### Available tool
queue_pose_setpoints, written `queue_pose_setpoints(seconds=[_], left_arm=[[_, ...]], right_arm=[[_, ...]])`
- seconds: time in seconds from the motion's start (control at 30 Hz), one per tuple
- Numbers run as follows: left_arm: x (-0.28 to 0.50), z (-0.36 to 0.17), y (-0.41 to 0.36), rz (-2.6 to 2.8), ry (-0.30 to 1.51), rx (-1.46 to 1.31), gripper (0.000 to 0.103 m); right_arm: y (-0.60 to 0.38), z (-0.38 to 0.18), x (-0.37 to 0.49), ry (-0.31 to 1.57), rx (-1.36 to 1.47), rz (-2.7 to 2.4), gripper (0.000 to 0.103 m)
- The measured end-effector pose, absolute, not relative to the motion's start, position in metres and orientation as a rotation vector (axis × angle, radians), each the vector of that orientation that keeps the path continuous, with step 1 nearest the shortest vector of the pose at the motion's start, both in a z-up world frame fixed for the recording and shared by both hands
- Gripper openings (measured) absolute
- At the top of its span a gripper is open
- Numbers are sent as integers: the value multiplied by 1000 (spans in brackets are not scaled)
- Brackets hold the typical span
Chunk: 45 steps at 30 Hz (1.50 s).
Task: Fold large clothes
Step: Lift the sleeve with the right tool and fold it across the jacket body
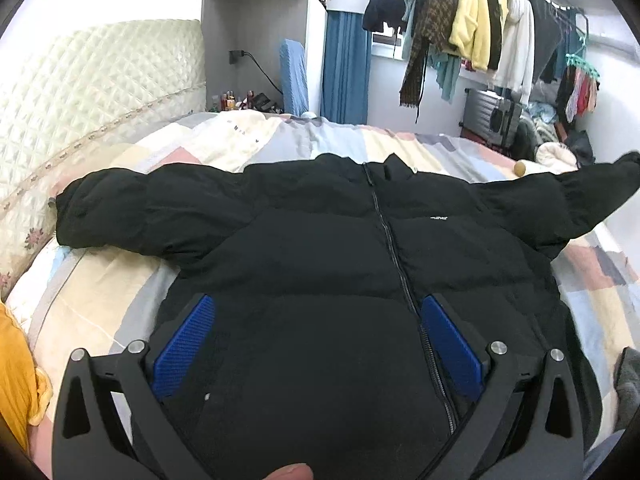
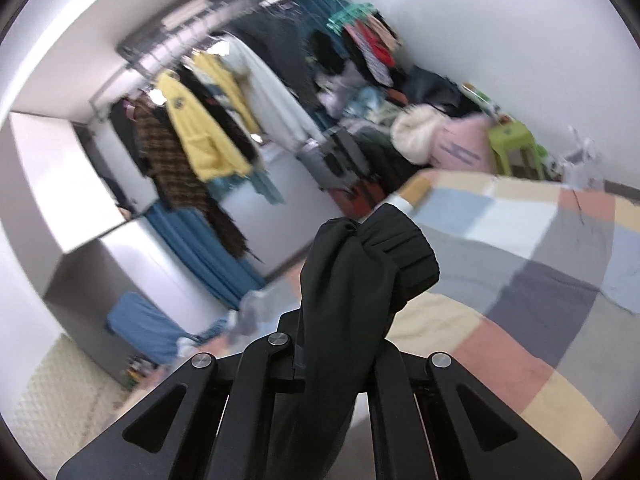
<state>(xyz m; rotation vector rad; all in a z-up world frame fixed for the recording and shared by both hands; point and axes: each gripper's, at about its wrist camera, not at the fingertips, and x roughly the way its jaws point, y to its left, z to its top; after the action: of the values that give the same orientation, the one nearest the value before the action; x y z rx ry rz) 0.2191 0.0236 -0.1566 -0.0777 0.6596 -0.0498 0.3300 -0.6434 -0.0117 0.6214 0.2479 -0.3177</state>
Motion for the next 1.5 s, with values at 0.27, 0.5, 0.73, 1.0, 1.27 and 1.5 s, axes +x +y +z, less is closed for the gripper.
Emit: queue_pose_setpoints(seconds=[0.27, 0.5, 0.73, 1.0, 1.27, 1.5], left_arm=[[205, -151, 51, -53, 623, -81, 103], [194, -145, 62, -77, 592, -93, 103], [195, -143, 82, -61, 569, -122, 103], [203, -153, 115, 18, 575, -121, 103], [212, -162, 138, 89, 598, -96, 103], [218, -170, 165, 126, 612, -157, 103]], right_arm=[[-532, 77, 335, 235, 478, -145, 3], [-411, 99, 354, 276, 392, 81, 4], [-298, 81, 374, 325, 324, 206, 5], [-189, 25, 397, 413, 238, 348, 6], [-98, -58, 423, 526, 176, 453, 7], [-41, -151, 447, 675, 178, 510, 9]])
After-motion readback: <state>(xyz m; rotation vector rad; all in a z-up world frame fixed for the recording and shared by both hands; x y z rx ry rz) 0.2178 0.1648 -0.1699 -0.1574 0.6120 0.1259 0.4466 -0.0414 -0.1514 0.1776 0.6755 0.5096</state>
